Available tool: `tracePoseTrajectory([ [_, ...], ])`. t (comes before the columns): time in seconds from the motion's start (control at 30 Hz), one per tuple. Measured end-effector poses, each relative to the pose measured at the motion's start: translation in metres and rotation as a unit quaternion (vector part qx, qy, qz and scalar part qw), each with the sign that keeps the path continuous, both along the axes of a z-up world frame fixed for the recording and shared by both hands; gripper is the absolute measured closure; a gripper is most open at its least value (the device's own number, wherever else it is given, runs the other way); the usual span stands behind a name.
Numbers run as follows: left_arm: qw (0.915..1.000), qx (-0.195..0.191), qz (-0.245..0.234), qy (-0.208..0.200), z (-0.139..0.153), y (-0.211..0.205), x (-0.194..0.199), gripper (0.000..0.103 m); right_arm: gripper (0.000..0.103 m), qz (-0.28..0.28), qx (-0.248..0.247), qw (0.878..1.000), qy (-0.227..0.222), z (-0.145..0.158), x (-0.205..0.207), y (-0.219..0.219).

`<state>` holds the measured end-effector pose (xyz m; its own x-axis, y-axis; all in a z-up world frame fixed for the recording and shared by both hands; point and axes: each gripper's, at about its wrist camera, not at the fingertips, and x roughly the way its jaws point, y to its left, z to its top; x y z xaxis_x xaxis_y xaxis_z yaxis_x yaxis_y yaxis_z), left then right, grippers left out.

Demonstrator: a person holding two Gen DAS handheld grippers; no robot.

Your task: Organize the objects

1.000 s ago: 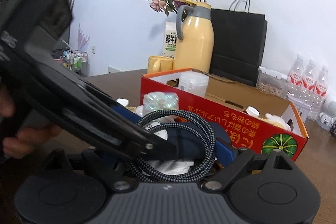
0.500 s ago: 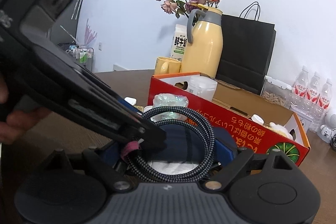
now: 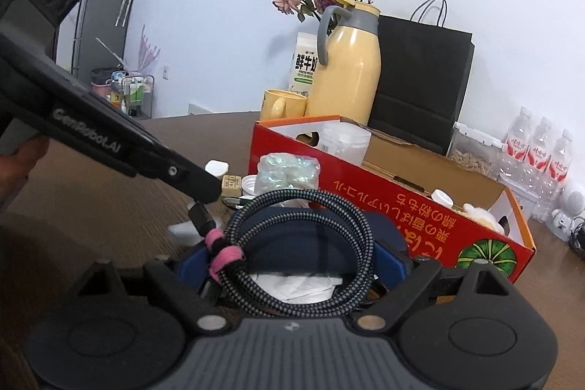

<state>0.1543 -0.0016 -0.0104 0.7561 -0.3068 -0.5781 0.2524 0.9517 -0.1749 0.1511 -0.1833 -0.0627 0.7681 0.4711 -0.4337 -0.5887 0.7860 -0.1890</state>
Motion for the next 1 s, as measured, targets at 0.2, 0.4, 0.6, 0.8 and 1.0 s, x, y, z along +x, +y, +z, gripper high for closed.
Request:
tracePoseTrajectory([
  [0.2, 0.9996, -0.019, 0.023, 0.004, -0.002, 0.015, 0.001, 0.1, 0.013, -0.01, 0.005, 1.0, 0.0, 0.001, 0.001, -0.003],
  [0.4, 0.9994, 0.019, 0.029, 0.009, -0.01, 0.022, -0.012, 0.039, 0.013, -0.055, 0.013, 0.998, 0.002, 0.001, 0.006, -0.013],
  [0.6, 0.9979, 0.043, 0.028, 0.039, -0.029, 0.016, -0.015, 0.033, 0.013, -0.076, 0.024, 0.997, 0.014, 0.002, 0.006, -0.021],
  [0.8, 0.9966, 0.067, 0.037, 0.03, -0.04, 0.011, -0.02, 0.034, 0.013, -0.087, 0.037, 0.995, 0.029, 0.005, -0.001, -0.025],
  [1.0, 0.9962, 0.074, 0.044, 0.013, -0.038, 0.011, -0.023, 0.063, 0.013, -0.093, 0.047, 0.994, 0.033, 0.009, -0.009, -0.028],
])
